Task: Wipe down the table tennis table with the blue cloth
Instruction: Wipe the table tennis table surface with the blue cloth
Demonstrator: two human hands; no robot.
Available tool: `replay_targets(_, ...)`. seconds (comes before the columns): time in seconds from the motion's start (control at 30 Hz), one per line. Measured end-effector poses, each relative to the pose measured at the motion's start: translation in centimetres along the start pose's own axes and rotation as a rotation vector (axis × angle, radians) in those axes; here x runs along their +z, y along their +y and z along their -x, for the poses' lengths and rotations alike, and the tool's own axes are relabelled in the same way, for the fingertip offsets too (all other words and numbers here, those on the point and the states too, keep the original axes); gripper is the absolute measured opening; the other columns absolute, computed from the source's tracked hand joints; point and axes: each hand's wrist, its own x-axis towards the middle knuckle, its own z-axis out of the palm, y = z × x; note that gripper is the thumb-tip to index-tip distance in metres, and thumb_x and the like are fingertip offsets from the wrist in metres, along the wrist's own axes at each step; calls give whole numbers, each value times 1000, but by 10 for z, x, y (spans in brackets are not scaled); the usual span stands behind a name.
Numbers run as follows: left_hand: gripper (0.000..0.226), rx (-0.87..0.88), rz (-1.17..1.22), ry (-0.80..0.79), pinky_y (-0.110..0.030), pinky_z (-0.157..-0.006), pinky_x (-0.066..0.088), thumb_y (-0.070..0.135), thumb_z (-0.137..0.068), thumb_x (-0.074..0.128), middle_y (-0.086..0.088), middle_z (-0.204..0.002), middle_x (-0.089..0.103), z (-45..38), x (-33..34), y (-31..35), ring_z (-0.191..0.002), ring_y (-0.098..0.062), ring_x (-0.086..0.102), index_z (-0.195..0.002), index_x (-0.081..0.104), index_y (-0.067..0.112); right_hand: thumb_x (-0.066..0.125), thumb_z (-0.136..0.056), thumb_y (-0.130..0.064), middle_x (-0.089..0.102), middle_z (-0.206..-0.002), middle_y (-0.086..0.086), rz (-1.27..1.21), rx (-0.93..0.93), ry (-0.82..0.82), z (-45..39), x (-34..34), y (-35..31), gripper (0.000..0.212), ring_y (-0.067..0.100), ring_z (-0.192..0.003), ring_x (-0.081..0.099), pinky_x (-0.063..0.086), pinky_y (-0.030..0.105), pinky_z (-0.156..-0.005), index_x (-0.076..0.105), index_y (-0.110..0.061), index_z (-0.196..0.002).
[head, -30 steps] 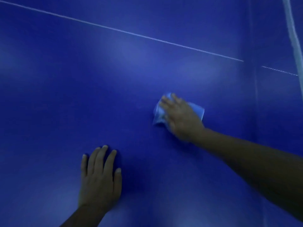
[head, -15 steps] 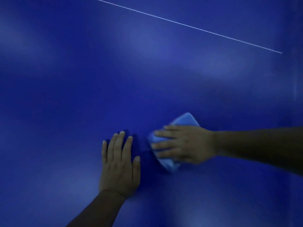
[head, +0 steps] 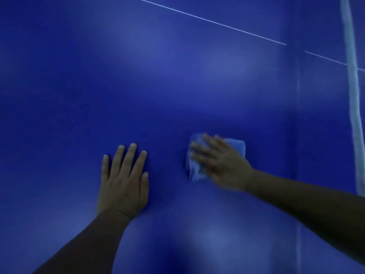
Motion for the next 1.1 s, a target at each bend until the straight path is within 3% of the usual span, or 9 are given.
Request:
replay_targets(0.13,59,-13,0,36,-63,-119,18,37,-96,33,-12,-158,38,0,0,1,-148,-36,28,-146,50,12,29,-102,-41,37,-159,6,-72,786,187,-49,-10,62,55,39,-147,28,28,59,-115,43,-17,-150)
replay_targets(0.27,60,-11,-20,48,-62,-119,16,37,-95,33,-13,-157,40,-1,2,2,-147,-38,30,-145,52,10,28,-106,-37,26,-164,3,-47,885,195,-117,-22,95,53,35,-151,18,16,50,-120,32,-18,-155)
replay_targets(0.4,61,-12,-23,68,-63,-118,17,37,-93,35,-14,-156,41,-3,4,2,-147,-39,30,-143,54,9,26,-104,-40,34,-159,3,26,984,199,-159,-31,173,53,35,-146,28,26,50,-115,37,-20,-152)
replay_targets(0.57,61,-1,-31,106,-63,-117,16,37,-92,36,-16,-155,42,-3,7,3,-144,-41,34,-141,56,7,25,-101,-45,32,-159,7,-7,1344,261,-102,-38,266,58,41,-146,25,24,55,-116,35,-18,-152)
replay_targets(0.67,61,-4,-31,96,-62,-118,15,38,-93,35,-15,-155,41,-3,6,1,-146,-40,31,-143,53,9,26,-103,-43,30,-161,9,-42,1523,322,-41,-26,239,56,41,-147,24,23,58,-117,35,-17,-152)
replay_targets(0.77,62,-22,-26,61,-60,-119,12,42,-95,32,-14,-157,39,-3,5,2,-147,-39,29,-144,52,10,30,-103,-39,39,-157,13,21,1406,347,-14,-5,147,55,45,-142,34,31,60,-112,42,-12,-150)
replay_targets(0.9,64,-40,-30,22,-60,-119,12,40,-91,34,-13,-158,37,-4,3,2,-148,-38,28,-145,52,10,37,-101,-35,41,-156,10,-52,815,202,-9,13,25,52,44,-143,33,29,58,-113,47,-13,-147)
replay_targets(1.0,63,-30,-39,30,-58,-119,11,40,-92,34,-14,-158,37,-4,4,3,-148,-37,28,-144,51,10,35,-100,-38,46,-152,10,-51,683,205,-34,-3,80,53,43,-139,40,34,57,-109,51,-13,-144)
replay_targets(1.1,63,-37,-70,13,-60,-120,12,40,-93,33,-12,-159,36,-3,6,1,-149,-36,26,-145,50,11,25,-98,-42,47,-150,12,37,910,208,-64,-20,187,59,41,-132,44,40,52,-102,49,-12,-143)
